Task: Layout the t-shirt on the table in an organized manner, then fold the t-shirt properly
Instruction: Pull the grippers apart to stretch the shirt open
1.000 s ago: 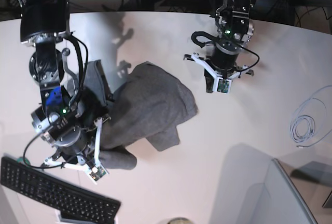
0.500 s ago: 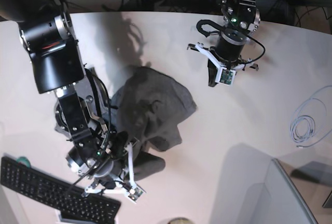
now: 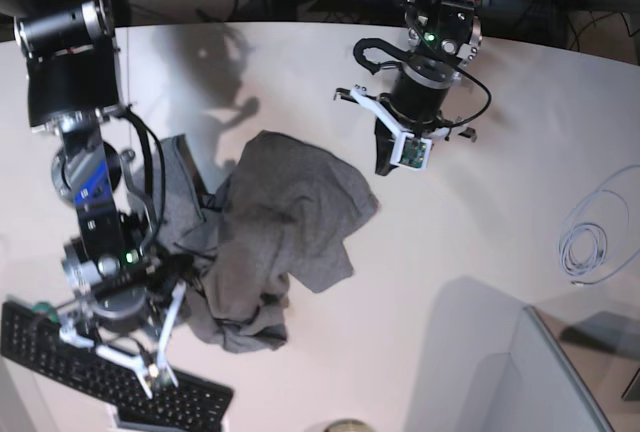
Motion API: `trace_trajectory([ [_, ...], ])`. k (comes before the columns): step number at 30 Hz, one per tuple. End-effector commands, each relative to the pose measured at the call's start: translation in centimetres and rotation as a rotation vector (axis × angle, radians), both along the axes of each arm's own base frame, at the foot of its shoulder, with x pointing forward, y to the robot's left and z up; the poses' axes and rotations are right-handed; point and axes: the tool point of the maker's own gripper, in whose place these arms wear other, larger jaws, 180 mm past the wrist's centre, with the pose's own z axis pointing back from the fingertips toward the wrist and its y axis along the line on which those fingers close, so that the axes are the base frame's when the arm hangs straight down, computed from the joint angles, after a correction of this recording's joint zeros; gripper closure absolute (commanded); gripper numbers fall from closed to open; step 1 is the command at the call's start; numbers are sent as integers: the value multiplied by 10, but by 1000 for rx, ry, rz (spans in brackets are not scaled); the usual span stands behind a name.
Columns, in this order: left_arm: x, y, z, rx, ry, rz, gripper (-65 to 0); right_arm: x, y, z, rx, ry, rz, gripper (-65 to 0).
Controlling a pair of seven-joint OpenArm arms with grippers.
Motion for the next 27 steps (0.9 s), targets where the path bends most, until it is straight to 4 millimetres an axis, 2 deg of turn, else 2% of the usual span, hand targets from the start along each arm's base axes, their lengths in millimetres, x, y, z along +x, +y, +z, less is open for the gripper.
trace_trajectory([
  [1, 13, -3, 17, -9, -65, -7, 0, -12, 7, -5, 19, 7, 18, -419],
  [4, 22, -4, 16, -9, -71, -9, 0, -58, 12, -54, 28, 126, 32, -419],
  [6, 32, -9, 19, -20, -84, -6, 0, -78, 24, -80, 62, 175, 51, -419],
  [9, 36, -18, 15, -36, -74, -4, 0, -92, 39, -118, 105, 241, 64, -419],
  [12, 43, -36, 8, -56, -58, -33, 0, -100, 41, -148, 112, 299, 69, -425],
  [17, 58, -44, -19, -70, 8, -20, 0, -103, 39, -164, 109, 323, 64, -426],
  [20, 63, -43, -37, -60, 55, -23, 0, -98, 21, -174, 89, 328, -21, -425],
  [22, 63, -39, -52, -44, 93, -25, 0, -97, 15, -181, 78, 346, -41, -420],
  [24, 60, -25, -65, -12, 125, -24, 0, -97, 14, -183, 74, 351, -43, -411],
  [25, 59, -21, -69, -5, 135, -22, 0, -98, 13, -183, 72, 353, -43, -386],
  [27, 59, -12, -73, 12, 146, -18, 0, -101, -1, -183, 69, 351, -73, -263],
])
